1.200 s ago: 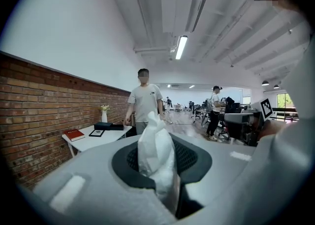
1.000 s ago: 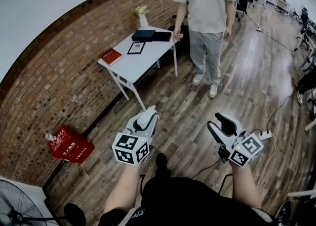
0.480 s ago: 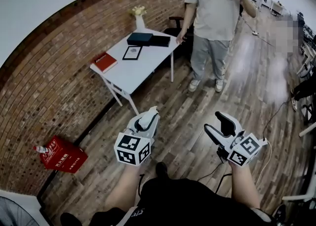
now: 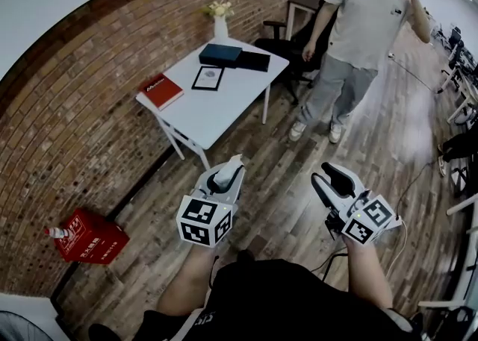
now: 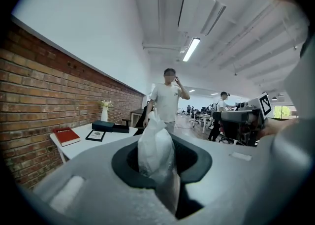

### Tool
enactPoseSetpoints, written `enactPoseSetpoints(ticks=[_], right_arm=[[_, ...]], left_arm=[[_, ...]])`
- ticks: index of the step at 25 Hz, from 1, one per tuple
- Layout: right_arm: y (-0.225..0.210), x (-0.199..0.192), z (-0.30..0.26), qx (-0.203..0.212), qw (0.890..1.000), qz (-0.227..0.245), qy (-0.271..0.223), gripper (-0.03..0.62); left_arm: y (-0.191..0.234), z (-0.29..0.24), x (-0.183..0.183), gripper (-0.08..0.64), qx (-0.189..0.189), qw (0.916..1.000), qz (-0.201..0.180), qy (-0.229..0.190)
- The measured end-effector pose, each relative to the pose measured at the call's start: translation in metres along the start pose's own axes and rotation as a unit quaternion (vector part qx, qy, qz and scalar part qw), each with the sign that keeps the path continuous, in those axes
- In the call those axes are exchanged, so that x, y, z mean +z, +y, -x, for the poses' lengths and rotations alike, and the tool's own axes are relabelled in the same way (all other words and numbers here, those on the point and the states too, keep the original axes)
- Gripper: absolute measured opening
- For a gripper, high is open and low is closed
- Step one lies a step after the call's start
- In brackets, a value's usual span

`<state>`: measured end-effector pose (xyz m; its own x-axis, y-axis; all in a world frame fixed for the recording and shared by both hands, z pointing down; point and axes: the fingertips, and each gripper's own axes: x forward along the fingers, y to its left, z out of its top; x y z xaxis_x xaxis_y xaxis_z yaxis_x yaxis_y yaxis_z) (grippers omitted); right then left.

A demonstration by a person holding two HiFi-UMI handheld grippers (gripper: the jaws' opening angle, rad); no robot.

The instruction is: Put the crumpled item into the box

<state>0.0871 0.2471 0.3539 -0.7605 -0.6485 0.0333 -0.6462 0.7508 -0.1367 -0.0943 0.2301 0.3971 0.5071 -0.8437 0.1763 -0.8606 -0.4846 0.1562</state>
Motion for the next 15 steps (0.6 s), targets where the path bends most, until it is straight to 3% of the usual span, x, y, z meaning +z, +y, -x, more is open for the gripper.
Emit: enactPoseSetpoints(ticks=[10,15], right_arm=[[0.003,-0.002,-0.059,0.001,1.0,-0.001,0.008,0.074],[-0.017,-0.007,-0.072,0.001,1.0,-0.014,0.011,0.048]], left_arm=[[0.053,-0.01,0.005,0.072,-0.005,1.0,-0.003,0.007],[0.068,-0.028,0.01,0.072,0.001,1.0,-0.006,0.006]])
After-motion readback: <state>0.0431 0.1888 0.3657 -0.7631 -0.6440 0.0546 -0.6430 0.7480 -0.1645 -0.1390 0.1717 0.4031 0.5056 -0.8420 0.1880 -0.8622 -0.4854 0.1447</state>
